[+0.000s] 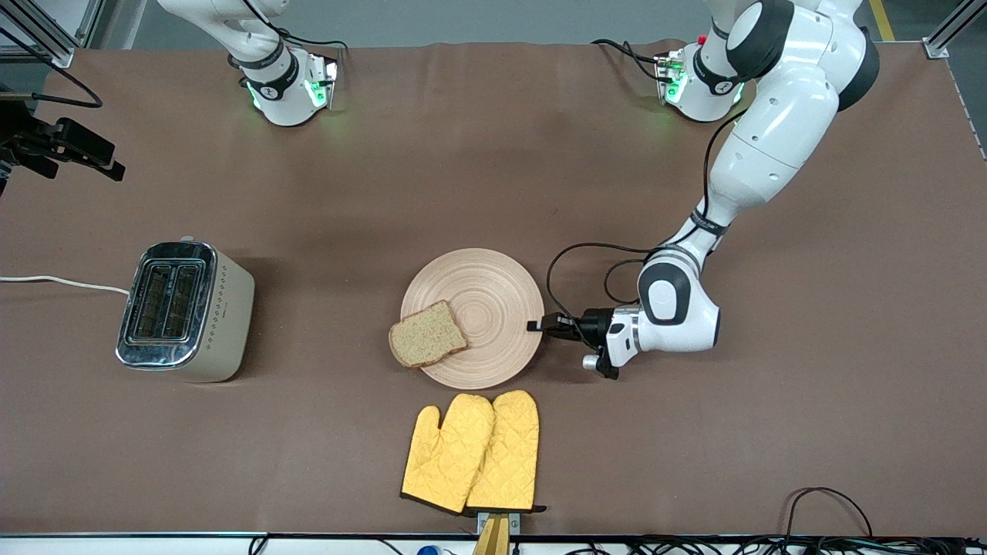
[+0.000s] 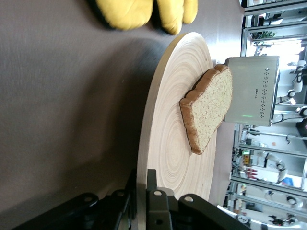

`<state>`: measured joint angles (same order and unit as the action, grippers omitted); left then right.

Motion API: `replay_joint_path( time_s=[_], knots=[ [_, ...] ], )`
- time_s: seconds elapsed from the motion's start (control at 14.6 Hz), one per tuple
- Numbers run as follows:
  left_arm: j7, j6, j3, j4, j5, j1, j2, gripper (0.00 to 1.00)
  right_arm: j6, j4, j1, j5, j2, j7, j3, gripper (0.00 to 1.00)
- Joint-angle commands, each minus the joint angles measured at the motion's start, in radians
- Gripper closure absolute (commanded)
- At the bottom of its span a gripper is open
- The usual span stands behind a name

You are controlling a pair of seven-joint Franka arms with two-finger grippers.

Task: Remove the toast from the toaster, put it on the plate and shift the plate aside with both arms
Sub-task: 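Grasp the plate rim with the left gripper, then drag the plate with the left gripper away from the toaster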

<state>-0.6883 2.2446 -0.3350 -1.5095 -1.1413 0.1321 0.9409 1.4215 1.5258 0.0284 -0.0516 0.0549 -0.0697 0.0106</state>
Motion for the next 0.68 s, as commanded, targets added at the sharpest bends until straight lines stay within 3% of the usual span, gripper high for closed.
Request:
replay_joint_path(
  time_s=[0.0, 0.41, 0.62],
  knots=[
    [-0.011, -0.083, -0.009, -0.014, 0.023, -0.035, -0.085, 1.0, 0.013, 0.03, -0.001, 0.013, 0.028, -0.013, 0.006, 0.0],
    [-0.007, -0.209, -0.01, -0.006, 0.073, -0.182, -0.168, 1.0, 0.013, 0.031, 0.001, 0.012, 0.028, -0.013, 0.006, 0.0],
    [-0.002, -0.334, -0.01, 0.023, 0.1, -0.288, -0.182, 1.0, 0.011, 0.033, 0.002, 0.012, 0.028, -0.013, 0.006, 0.0]
  ],
)
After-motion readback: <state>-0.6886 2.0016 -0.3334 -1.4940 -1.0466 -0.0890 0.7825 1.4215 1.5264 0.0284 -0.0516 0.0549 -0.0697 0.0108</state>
